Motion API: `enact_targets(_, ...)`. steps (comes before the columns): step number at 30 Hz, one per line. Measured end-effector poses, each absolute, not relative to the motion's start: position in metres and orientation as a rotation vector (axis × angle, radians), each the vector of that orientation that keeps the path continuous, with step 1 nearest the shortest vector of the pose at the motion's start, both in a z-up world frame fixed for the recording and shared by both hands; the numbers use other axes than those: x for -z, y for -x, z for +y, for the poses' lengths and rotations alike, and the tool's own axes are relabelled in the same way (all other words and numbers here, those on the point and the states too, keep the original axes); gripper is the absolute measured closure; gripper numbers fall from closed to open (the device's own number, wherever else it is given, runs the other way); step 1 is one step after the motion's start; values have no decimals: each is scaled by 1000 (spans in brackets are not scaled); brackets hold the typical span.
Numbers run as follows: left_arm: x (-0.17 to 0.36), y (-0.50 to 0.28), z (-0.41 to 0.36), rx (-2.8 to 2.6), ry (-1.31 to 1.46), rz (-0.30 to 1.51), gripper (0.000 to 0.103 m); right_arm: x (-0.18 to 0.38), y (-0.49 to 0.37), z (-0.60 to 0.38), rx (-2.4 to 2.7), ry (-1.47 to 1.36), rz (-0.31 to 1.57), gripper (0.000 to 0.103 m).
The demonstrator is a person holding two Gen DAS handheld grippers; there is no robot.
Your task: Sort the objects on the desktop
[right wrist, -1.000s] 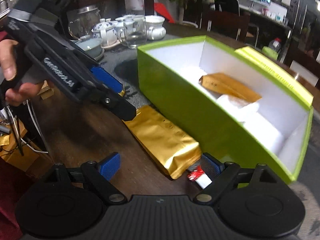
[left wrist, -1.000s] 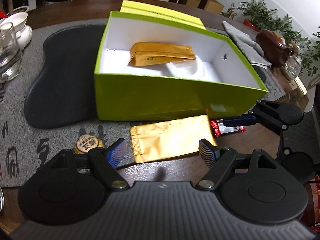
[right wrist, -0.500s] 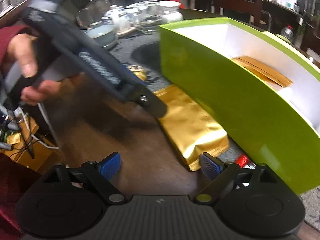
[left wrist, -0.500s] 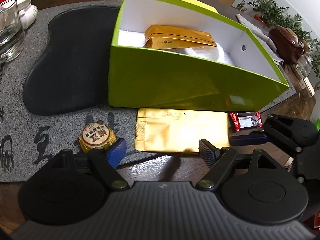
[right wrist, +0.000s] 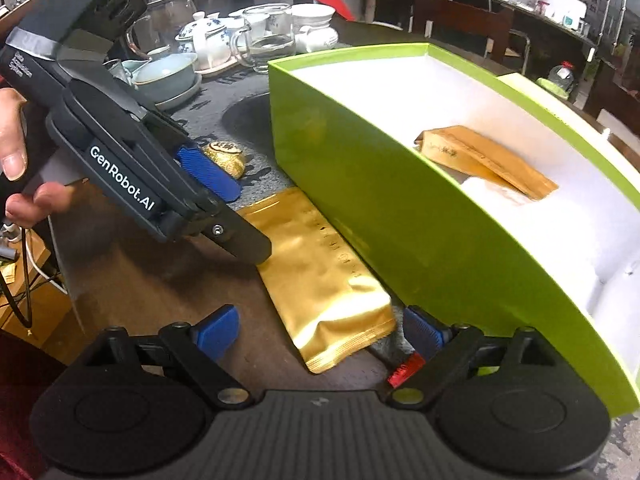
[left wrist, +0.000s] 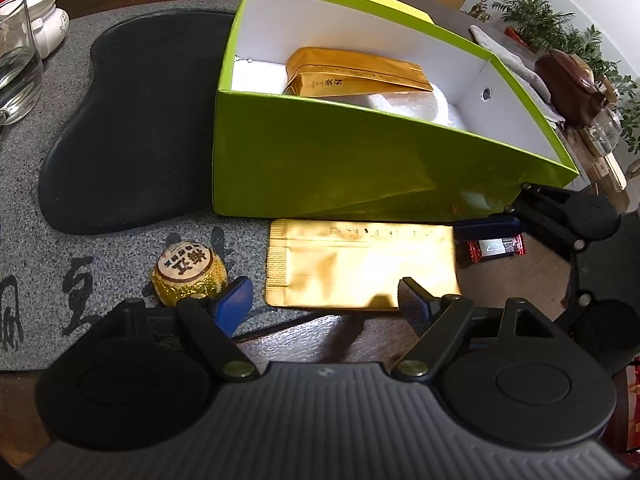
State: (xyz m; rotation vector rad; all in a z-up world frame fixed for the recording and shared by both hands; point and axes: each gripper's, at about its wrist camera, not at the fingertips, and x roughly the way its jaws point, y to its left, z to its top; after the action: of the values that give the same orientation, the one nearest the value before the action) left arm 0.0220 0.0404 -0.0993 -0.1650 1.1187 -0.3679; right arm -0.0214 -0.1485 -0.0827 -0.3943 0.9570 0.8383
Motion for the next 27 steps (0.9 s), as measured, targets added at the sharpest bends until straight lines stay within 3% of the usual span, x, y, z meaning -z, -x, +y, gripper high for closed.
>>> enact_targets(13,100,-23,40,381,160,1117,24,83,30,-144,-869,422,958,11)
enact_targets(24,101,-20,37,377,150,1114,24,86,29,-145,-822,429,978,37)
enact_targets(27,101,-19,35,378,153,1116,25,84,28,-145,-820,425,976,40)
